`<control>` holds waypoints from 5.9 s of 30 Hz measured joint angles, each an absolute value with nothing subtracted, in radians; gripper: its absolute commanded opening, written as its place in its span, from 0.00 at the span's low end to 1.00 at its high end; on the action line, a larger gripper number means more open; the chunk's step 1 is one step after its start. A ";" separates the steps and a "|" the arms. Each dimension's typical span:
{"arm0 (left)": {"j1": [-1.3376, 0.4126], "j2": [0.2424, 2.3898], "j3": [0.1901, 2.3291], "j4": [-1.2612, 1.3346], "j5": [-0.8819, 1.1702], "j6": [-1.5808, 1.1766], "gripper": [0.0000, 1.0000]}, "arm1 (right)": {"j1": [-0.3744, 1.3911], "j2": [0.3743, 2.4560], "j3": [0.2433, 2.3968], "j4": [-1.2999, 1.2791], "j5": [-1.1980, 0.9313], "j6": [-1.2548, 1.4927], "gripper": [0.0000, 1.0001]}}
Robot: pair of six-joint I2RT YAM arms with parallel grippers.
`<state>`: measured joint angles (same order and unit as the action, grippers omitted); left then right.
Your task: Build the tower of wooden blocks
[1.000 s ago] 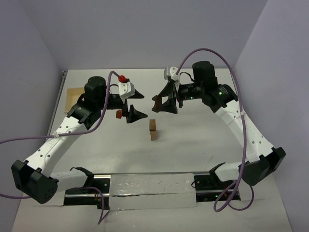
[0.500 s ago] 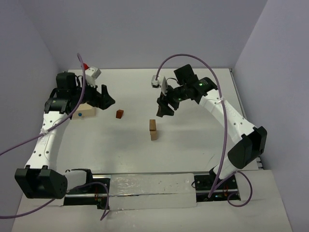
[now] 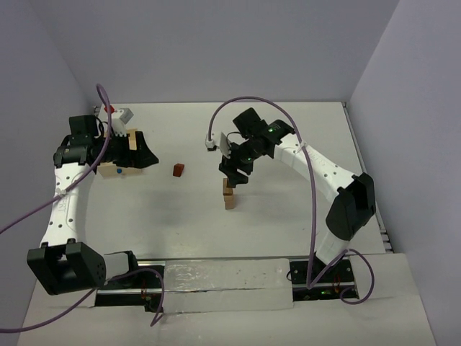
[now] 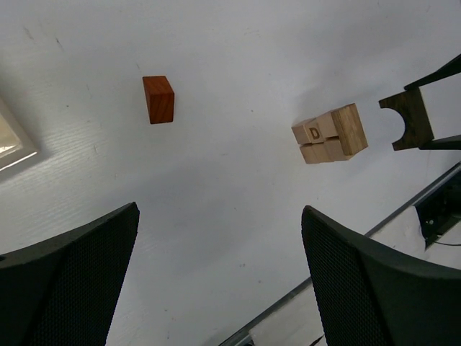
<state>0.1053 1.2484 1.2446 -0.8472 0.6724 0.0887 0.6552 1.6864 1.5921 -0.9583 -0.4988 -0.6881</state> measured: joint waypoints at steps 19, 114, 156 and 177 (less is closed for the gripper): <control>0.128 1.266 1.249 -0.851 0.730 0.047 0.99 | 0.666 1.744 1.632 -1.014 -0.495 -0.796 0.11; 0.128 1.291 1.248 -0.804 0.707 0.018 0.99 | 0.716 1.779 1.568 -0.920 -0.434 -0.742 0.36; 0.115 1.284 1.239 -0.797 0.715 0.063 0.99 | 0.716 1.776 1.546 -0.906 -0.452 -0.758 1.00; -0.222 1.566 1.258 -0.632 0.179 0.017 0.99 | 0.604 1.585 1.678 -0.793 -0.569 -0.578 1.00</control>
